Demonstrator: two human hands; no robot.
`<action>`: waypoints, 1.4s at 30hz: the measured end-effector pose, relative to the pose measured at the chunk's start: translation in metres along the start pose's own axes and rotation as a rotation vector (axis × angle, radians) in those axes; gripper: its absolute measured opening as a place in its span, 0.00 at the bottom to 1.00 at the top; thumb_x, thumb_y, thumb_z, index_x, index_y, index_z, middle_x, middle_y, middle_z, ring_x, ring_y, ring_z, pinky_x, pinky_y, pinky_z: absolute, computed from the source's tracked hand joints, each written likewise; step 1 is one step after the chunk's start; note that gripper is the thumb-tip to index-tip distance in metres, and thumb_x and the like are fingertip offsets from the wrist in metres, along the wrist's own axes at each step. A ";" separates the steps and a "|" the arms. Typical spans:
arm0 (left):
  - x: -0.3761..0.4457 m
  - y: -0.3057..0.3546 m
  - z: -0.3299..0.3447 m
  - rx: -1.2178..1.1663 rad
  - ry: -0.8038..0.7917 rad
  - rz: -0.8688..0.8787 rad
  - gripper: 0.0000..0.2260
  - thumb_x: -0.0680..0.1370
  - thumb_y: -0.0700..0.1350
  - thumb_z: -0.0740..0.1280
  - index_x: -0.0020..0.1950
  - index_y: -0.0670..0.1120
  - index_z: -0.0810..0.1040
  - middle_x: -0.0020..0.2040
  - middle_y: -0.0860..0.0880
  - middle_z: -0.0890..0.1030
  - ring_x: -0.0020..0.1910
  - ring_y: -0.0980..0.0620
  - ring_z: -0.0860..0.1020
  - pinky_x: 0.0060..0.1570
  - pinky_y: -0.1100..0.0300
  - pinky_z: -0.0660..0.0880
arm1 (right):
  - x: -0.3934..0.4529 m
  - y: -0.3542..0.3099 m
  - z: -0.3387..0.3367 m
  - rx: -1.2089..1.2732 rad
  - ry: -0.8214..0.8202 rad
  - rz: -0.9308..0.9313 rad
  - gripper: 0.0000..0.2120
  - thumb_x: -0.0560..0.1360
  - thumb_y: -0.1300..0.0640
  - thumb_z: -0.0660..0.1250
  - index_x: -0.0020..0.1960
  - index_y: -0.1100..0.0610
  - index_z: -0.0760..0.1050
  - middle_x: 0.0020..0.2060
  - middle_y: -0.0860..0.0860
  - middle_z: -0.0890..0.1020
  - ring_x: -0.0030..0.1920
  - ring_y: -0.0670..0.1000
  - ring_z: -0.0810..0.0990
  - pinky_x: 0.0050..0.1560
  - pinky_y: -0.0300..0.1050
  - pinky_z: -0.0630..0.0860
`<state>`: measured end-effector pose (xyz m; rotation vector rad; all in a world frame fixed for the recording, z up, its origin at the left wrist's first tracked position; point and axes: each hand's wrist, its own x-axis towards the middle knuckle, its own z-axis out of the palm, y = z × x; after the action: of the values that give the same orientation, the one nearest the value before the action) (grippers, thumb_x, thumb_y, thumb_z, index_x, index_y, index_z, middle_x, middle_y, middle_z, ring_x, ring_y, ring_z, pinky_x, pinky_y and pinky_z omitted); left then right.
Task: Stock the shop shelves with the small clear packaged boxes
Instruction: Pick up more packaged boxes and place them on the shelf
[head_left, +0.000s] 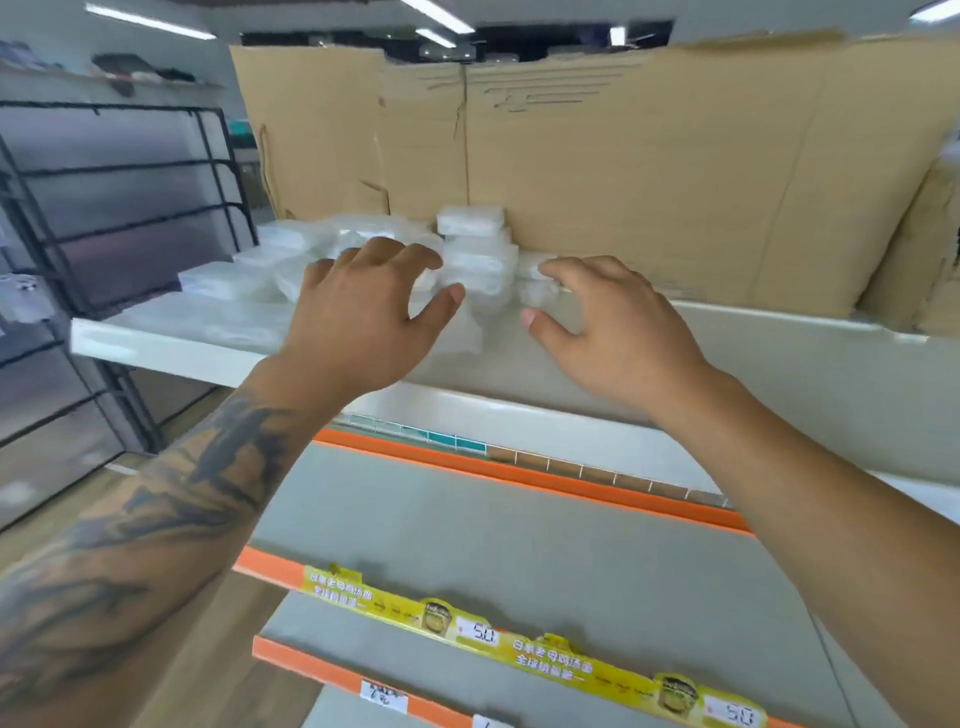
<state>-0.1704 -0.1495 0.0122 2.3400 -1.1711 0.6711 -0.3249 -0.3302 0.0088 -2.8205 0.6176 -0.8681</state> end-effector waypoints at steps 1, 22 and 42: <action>0.009 -0.014 -0.001 -0.004 -0.009 0.005 0.28 0.79 0.68 0.53 0.69 0.54 0.76 0.67 0.48 0.78 0.64 0.41 0.76 0.65 0.43 0.68 | 0.006 -0.005 0.006 0.003 -0.003 0.016 0.24 0.78 0.36 0.63 0.70 0.45 0.71 0.68 0.51 0.75 0.67 0.59 0.75 0.66 0.57 0.73; 0.107 -0.132 0.040 -0.186 -0.156 0.109 0.20 0.80 0.52 0.66 0.71 0.49 0.75 0.67 0.42 0.76 0.66 0.39 0.74 0.62 0.45 0.75 | 0.146 -0.049 0.067 -0.126 -0.217 0.276 0.23 0.79 0.40 0.67 0.68 0.50 0.69 0.65 0.53 0.75 0.63 0.56 0.74 0.60 0.52 0.73; 0.066 -0.125 -0.013 -0.342 0.166 0.155 0.19 0.76 0.51 0.74 0.65 0.47 0.80 0.65 0.40 0.74 0.55 0.42 0.75 0.53 0.64 0.63 | 0.084 -0.055 0.052 0.118 0.097 0.313 0.23 0.73 0.41 0.75 0.64 0.46 0.72 0.57 0.47 0.70 0.54 0.46 0.73 0.43 0.24 0.61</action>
<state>-0.0363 -0.1138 0.0409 1.8902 -1.2868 0.6457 -0.2138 -0.3157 0.0215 -2.4968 0.9551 -0.9470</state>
